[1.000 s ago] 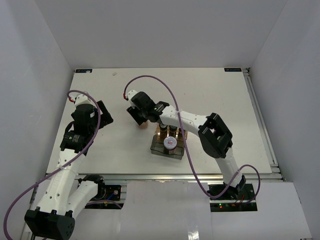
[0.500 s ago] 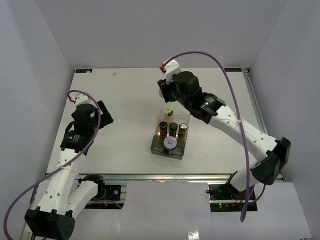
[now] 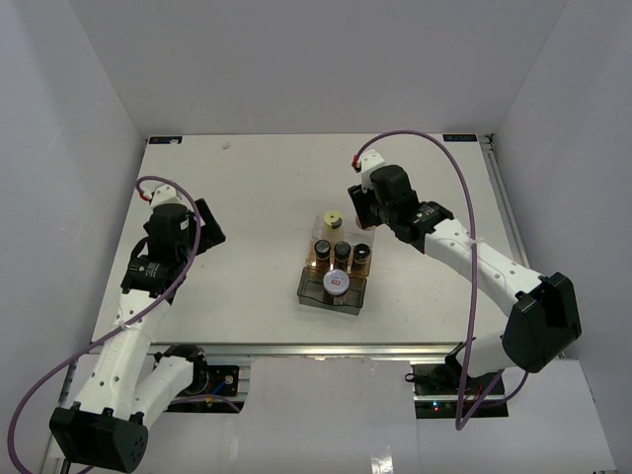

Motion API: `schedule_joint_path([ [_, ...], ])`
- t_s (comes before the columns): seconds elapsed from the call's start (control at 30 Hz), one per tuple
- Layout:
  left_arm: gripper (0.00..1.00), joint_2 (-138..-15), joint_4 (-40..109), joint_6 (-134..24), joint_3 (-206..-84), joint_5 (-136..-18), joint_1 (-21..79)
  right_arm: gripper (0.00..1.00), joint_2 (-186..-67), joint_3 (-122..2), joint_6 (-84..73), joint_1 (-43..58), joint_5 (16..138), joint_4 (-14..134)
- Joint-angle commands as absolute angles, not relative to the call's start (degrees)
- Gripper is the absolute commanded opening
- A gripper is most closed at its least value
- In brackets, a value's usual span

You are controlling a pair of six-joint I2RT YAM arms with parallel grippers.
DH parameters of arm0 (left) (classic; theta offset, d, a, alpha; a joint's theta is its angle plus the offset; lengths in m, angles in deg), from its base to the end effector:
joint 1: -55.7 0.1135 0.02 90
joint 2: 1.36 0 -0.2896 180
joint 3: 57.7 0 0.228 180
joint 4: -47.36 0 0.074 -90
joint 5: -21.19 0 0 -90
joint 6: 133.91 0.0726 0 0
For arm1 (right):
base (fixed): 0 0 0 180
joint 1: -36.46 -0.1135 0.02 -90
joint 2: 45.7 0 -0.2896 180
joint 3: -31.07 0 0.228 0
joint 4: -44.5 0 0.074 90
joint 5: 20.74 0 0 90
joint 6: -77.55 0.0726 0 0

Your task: Organize the condiment bottles

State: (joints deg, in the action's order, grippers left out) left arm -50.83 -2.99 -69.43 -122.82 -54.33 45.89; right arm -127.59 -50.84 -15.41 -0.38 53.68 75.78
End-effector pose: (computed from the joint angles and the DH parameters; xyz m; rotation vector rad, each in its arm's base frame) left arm 0.1706 -0.0111 0.3130 -0.4358 2.1112 -0.0816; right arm 0.2759 0.1824 0.3256 -0.5598 2.0188 0.0692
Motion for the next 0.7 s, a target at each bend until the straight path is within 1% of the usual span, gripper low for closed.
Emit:
schedule_joint_path([
  [0.0, 0.98, -50.79, -2.23, -69.61, -124.81, -55.26, 46.29, 0.08, -128.49, -49.13, -14.91, -0.24, 55.76, 68.54],
  [0.47, 0.98, -51.37, -1.65, -69.84, -124.11, -55.67, 46.29, 0.08, -132.37, -45.0, -13.51, -0.23, 57.48, 64.6],
  [0.57, 0.98, -51.45, -1.56, -69.84, -123.93, -55.63, 46.29, 0.1, -133.16, -44.33, -13.46, -0.19, 57.13, 64.06],
  [0.67, 0.98, -51.35, -1.49, -69.93, -123.75, -55.63, 46.29, 0.16, -133.93, -43.55, -13.33, -0.26, 57.02, 63.12],
])
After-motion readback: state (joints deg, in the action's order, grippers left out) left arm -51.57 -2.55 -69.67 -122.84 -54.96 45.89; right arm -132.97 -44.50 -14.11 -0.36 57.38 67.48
